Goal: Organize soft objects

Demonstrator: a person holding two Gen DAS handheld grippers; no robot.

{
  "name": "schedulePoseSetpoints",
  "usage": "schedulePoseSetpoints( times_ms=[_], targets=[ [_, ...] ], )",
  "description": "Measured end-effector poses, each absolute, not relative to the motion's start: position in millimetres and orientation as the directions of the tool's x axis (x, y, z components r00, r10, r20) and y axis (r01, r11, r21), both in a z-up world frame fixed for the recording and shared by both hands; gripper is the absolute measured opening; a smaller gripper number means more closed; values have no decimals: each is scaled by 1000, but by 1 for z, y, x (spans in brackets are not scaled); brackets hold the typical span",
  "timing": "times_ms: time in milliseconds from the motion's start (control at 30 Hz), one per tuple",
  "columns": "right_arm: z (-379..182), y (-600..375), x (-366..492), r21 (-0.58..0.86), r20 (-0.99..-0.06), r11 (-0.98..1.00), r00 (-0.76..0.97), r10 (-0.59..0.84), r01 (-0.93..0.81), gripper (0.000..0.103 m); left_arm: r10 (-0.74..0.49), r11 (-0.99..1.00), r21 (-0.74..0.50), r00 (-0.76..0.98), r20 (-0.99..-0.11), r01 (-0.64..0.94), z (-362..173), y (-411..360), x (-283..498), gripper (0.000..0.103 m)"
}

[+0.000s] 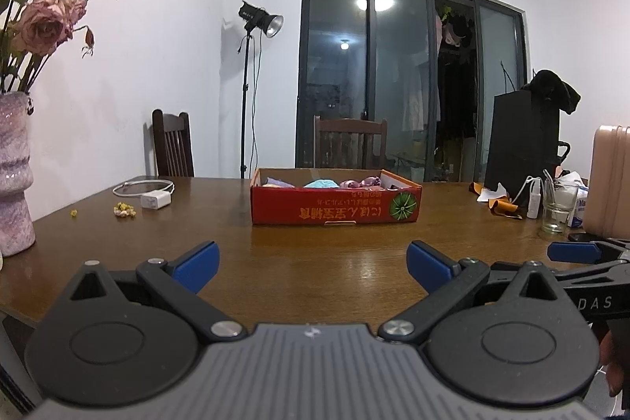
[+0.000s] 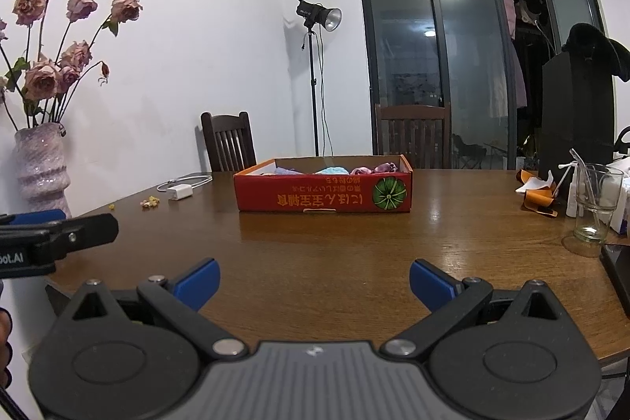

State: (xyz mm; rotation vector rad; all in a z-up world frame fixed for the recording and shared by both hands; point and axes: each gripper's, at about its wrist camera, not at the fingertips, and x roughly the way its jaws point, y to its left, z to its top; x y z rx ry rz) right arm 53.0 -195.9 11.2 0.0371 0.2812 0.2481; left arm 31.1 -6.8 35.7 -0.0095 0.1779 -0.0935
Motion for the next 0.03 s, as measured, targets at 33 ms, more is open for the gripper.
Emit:
schedulePoseSetpoints(
  times_ms=[33],
  targets=[
    [11, -196, 53, 71, -270, 969, 930, 247, -237, 103, -97, 995, -13, 980, -176, 96, 36, -8, 30, 103]
  ],
)
